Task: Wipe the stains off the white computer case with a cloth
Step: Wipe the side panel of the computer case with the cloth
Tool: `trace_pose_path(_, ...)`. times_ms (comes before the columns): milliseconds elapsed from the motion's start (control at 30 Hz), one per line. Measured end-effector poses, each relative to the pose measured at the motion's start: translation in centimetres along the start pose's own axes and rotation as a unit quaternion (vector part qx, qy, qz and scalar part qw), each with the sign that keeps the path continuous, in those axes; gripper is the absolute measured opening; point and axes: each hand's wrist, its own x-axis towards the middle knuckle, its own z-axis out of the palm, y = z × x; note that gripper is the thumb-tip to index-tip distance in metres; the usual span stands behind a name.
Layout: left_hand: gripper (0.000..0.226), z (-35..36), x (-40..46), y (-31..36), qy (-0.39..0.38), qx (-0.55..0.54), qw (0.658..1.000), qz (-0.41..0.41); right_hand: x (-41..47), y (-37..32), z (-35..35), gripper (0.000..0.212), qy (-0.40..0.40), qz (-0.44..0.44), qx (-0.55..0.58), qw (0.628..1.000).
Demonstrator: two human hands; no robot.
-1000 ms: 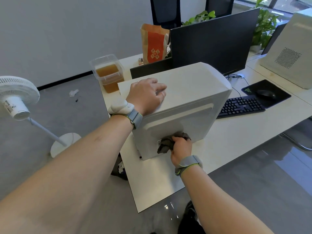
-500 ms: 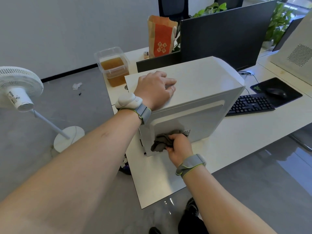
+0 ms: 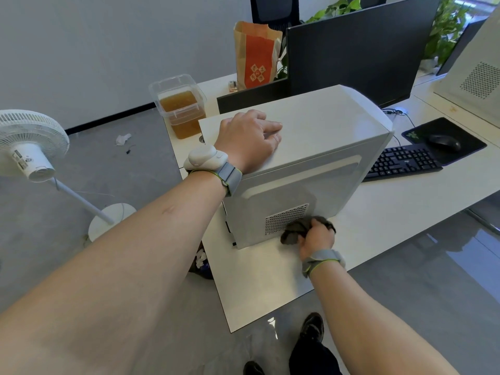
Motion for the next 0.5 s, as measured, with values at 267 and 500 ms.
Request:
trace_pose_path(267,0.038,0.1,-0.1,0.0,-0.004,0.004,1.0,0.007,-4.0,5.8,2.9,0.035,-0.097,0.106,-0.2,0.969)
trace_pose_path(500,0.038,0.1,-0.1,-0.1,-0.005,0.0,1.0,0.009,-8.5,2.7,2.8,0.019,-0.152,0.167,-0.06,0.972)
